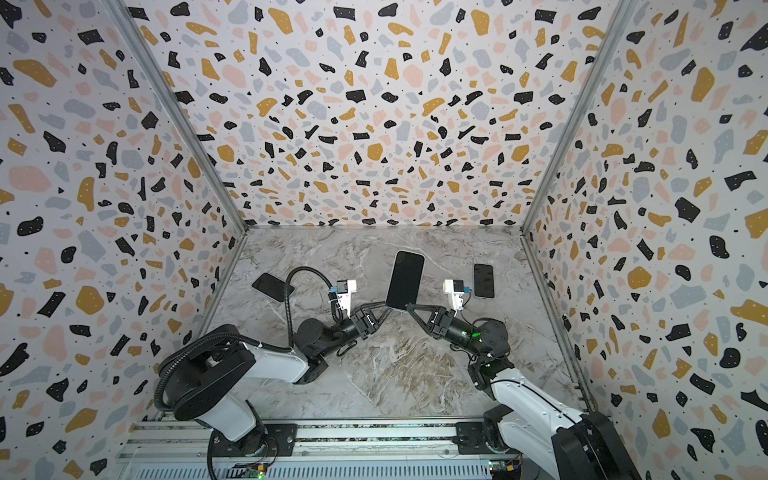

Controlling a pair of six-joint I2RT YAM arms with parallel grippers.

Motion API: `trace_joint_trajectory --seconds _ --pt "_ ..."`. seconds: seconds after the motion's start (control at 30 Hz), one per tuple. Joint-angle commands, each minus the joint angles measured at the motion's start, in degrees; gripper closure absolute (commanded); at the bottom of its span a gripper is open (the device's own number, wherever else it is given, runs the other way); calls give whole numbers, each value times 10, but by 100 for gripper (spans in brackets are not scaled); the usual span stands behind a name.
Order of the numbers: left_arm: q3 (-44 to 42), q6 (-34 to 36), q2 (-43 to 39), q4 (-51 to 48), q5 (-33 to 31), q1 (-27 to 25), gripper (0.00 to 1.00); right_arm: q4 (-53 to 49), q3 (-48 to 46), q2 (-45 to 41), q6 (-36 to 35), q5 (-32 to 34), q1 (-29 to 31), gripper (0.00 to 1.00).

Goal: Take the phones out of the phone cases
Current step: 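Pull the case edge off with the left gripper while the right holds the phone, then lower the separated case and blue phone side by side onto the table with both grippers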

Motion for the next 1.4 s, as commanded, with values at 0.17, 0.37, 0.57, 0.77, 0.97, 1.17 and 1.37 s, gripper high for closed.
trace_joint_trajectory --seconds 0.17,0.37,0.57,0.77,0.97,1.17,1.37 --pt "5 19 10 104 0 8 96 42 25 -28 8 4 3 100" --pt "-2 23 21 105 -7 14 100 37 28 -41 13 5 2 100" --pt "-9 16 40 118 -11 23 100 15 35 -63 8 6 2 100" --pt "-20 7 58 139 -18 32 100 -7 38 -77 1 7 3 100" --pt "-51 3 48 138 -39 48 100 -65 39 -92 -30 8 2 100" --pt "-82 15 -8 55 -76 61 100 -165 46 -117 -87 17 2 100" --pt "-81 57 -149 -220 -150 62 100 -289 56 -140 -158 39 2 100"
